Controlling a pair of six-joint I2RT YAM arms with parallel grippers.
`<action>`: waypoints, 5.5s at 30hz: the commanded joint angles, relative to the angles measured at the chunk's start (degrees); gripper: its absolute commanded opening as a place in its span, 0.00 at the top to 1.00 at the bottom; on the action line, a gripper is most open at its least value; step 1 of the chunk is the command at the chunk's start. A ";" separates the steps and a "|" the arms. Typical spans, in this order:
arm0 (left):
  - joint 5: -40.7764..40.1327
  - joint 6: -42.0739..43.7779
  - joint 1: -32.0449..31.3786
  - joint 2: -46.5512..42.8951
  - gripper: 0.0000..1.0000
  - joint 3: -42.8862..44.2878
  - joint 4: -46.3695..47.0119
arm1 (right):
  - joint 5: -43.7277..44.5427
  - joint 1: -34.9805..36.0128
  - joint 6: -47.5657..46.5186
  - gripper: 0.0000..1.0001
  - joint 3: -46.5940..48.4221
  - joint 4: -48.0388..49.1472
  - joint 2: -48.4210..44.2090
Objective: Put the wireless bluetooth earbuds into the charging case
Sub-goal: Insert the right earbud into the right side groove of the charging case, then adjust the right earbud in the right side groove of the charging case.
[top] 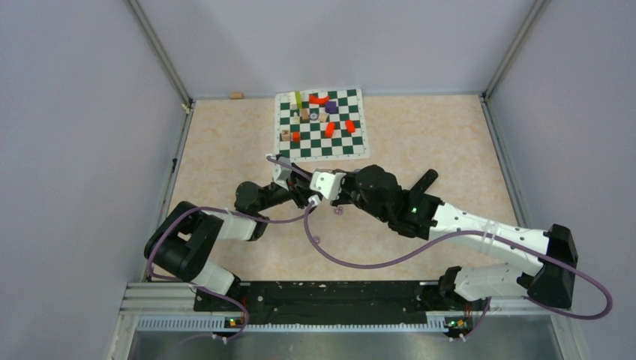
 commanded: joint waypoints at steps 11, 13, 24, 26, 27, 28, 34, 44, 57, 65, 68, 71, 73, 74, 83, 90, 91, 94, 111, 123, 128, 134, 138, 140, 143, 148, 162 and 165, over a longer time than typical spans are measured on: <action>-0.48 -1.83 0.64 -0.27 1.00 1.78 6.53 | 3.60 3.38 -1.85 0.86 -2.14 4.77 1.76; -0.41 -1.87 0.71 -0.28 1.00 1.72 6.74 | 3.70 3.99 -1.81 0.86 -2.04 4.55 2.25; 0.14 -2.31 1.43 -1.02 1.00 1.61 7.08 | 4.26 4.41 -1.25 0.78 -0.24 2.59 2.64; 0.46 -2.40 1.51 -1.20 1.00 1.68 7.07 | 4.06 4.40 -0.72 0.74 0.41 1.99 2.71; 0.69 -2.40 1.52 -1.30 1.00 1.71 7.06 | 3.93 4.41 -0.45 0.72 0.85 1.82 2.79; 0.81 -2.40 1.52 -1.51 1.00 1.72 7.08 | 3.97 4.39 -0.26 0.70 1.27 1.74 2.93; 1.59 -2.57 1.67 -2.14 1.00 1.80 7.08 | 4.71 4.43 0.27 0.64 3.18 1.19 3.28; 3.14 -2.66 1.75 -2.42 1.00 2.02 7.08 | 6.14 4.39 0.67 0.53 7.14 -0.05 3.81; 3.67 -3.76 3.00 -3.95 1.00 2.42 7.08 | 1.48 3.34 5.16 0.16 15.95 -9.17 3.61; 5.50 -5.06 3.39 -4.82 1.00 2.91 7.08 | -7.60 -2.08 11.74 0.09 21.72 -14.97 2.01; 7.63 -6.67 3.73 -5.49 1.00 3.58 7.03 | -10.55 -4.95 13.15 0.09 22.23 -15.91 0.06; 9.98 -9.30 4.04 -6.30 1.00 4.64 6.96 | -12.45 -7.20 11.68 0.08 20.25 -16.30 -3.09; 11.42 -10.83 4.03 -6.86 1.00 5.36 6.97 | -12.97 -8.00 9.42 0.07 18.45 -16.58 -5.11; 12.11 -11.52 4.08 -7.11 1.00 5.70 6.99 | -13.32 -8.20 8.13 0.07 17.61 -16.83 -6.00; 14.33 -12.98 4.02 -7.72 1.00 6.70 6.99 | -16.09 -8.86 3.26 0.06 12.92 -18.13 -6.52; 14.52 -13.13 4.02 -7.55 1.00 6.62 6.98 | -18.61 -8.84 5.93 0.05 12.81 -16.17 -4.12; 14.53 -13.09 4.02 -7.49 1.00 6.55 6.95 | -18.95 -8.85 6.31 0.05 13.08 -16.14 -3.88; 14.60 -13.10 3.99 -7.31 1.00 6.54 6.95 | -19.72 -8.85 7.58 0.05 13.88 -15.95 -2.72; 15.40 -13.21 3.78 -7.13 1.00 6.52 6.95 | -17.36 -8.75 8.85 0.06 17.57 -16.26 0.27; 15.74 -13.24 3.78 -7.16 1.00 6.73 6.99 | -18.73 -8.83 8.64 0.07 18.96 -18.09 0.69; 15.85 -13.34 3.76 -6.93 1.00 6.73 6.95 | -18.96 -8.78 9.33 0.08 20.91 -18.89 1.53; 16.03 -13.27 3.52 -6.78 1.00 6.90 6.94 | -20.67 -8.78 10.04 0.09 22.83 -20.62 2.46; 16.10 -13.37 3.49 -6.94 1.00 6.85 6.99 | -21.46 -8.72 10.30 0.09 22.93 -21.05 2.74; 16.12 -13.34 3.49 -6.97 1.00 6.89 6.99 | -21.67 -8.58 10.48 0.09 23.03 -21.20 2.71; 16.20 -13.34 3.53 -6.87 1.00 6.92 6.99 | -21.78 -8.38 10.84 0.09 23.34 -21.22 2.77; 16.33 -13.30 3.50 -6.69 1.00 6.99 6.97 | -21.94 -8.22 11.98 0.09 24.36 -21.04 3.51; 16.82 -13.43 3.51 -6.88 1.00 7.14 6.99 | -23.26 -7.37 12.88 0.10 25.72 -21.61 5.14; 16.87 -13.43 3.49 -6.87 1.00 7.12 6.99 | -23.53 -7.28 13.29 0.09 26.22 -21.87 5.47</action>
